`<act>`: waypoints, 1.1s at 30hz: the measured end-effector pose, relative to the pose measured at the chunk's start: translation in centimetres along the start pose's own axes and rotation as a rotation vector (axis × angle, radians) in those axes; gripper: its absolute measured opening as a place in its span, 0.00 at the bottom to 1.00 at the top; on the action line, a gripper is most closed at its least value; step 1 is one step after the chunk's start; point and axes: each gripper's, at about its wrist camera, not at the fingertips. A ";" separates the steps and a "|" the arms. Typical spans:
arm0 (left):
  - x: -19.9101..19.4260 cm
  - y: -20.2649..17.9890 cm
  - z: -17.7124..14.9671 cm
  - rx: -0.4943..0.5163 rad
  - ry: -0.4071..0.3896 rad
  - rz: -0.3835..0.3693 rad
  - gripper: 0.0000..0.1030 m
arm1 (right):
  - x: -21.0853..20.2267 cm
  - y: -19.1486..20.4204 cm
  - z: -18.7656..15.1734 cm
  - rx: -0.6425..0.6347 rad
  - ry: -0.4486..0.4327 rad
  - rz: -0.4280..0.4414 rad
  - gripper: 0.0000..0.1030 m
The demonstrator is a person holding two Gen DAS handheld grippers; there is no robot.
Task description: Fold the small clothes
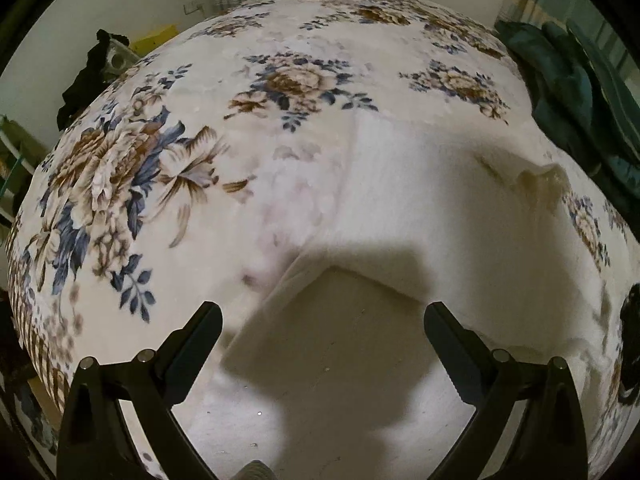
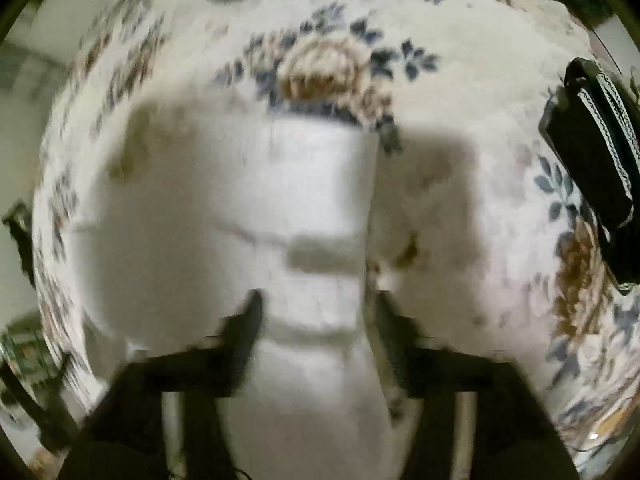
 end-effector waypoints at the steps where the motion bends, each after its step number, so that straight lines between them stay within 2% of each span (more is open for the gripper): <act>1: 0.2 0.1 -0.1 0.004 0.006 0.003 1.00 | 1.5 0.2 0.6 -0.015 0.041 -0.028 0.64; 2: 0.5 0.2 -0.2 0.005 0.012 0.004 1.00 | 2.7 0.5 0.9 -0.037 0.079 -0.057 0.63; 3: 0.6 0.2 -0.2 0.006 0.015 0.006 1.00 | 3.7 0.9 0.9 -0.064 0.101 -0.083 0.46; 5: 0.7 0.4 -0.2 0.004 0.011 0.008 1.00 | 4.1 2.3 0.5 -0.155 0.079 -0.208 0.05; 7: 0.5 0.7 0.0 0.001 0.000 0.008 1.00 | 2.0 3.5 -0.2 -0.206 -0.024 -0.238 0.04; 10: 0.2 0.9 0.2 -0.008 -0.011 0.000 1.00 | -2.6 4.1 -0.5 -0.208 -0.174 -0.257 0.04; 13: -0.2 0.8 0.3 -0.012 -0.033 -0.001 1.00 | -5.3 3.8 0.1 -0.190 -0.266 -0.246 0.04; 14: -0.3 0.7 0.4 -0.013 -0.040 0.001 1.00 | -4.8 3.5 0.8 -0.199 -0.250 -0.253 0.04; 16: -0.4 0.6 0.3 -0.020 -0.051 0.009 1.00 | -1.8 2.4 2.1 -0.181 -0.114 -0.244 0.07; 17: -0.5 0.5 0.2 -0.026 -0.052 0.013 1.00 | -0.3 1.1 2.6 -0.128 -0.009 -0.184 0.10; 18: -0.6 0.4 0.0 -0.030 -0.054 0.018 1.00 | 0.4 -0.2 2.7 -0.074 0.039 -0.128 0.11; 19: -0.9 0.2 -0.2 -0.035 -0.058 0.023 1.00 | -0.1 -1.7 2.8 -0.009 0.042 -0.052 0.13; 20: -1.4 0.0 -0.6 -0.037 -0.065 0.029 1.00 | -0.8 -2.9 2.9 0.031 0.030 0.009 0.26; 21: -1.8 -0.3 -1.0 -0.037 -0.071 0.038 1.00 | -1.4 -4.3 3.2 0.067 0.025 0.075 0.44; 23: -2.8 -1.1 -2.3 -0.038 -0.072 0.055 1.00 | -1.9 -6.6 4.2 0.112 0.017 0.173 0.52; 25: -3.7 -2.1 -3.9 -0.046 -0.070 0.079 1.00 | -1.1 -8.3 6.1 0.122 0.037 0.218 0.52; 28: -5.1 -4.1 -7.0 -0.054 -0.052 0.126 1.00 | 2.2 -9.3 9.3 0.087 0.102 0.282 0.52; 32: -6.7 -6.3 -11.0 -0.112 -0.010 0.193 1.00 | 7.9 -8.2 11.8 0.018 0.225 0.393 0.52; 33: -7.1 -6.7 -11.6 -0.131 -0.004 0.205 1.00 | 8.9 -7.6 11.9 -0.017 0.251 0.406 0.47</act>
Point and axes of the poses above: each gripper's, at about its wrist camera, not at the fingertips, and x roughly the way its jaws point, y to its left, z to its top, and after that the axes turned 1 degree about -x, right-handed
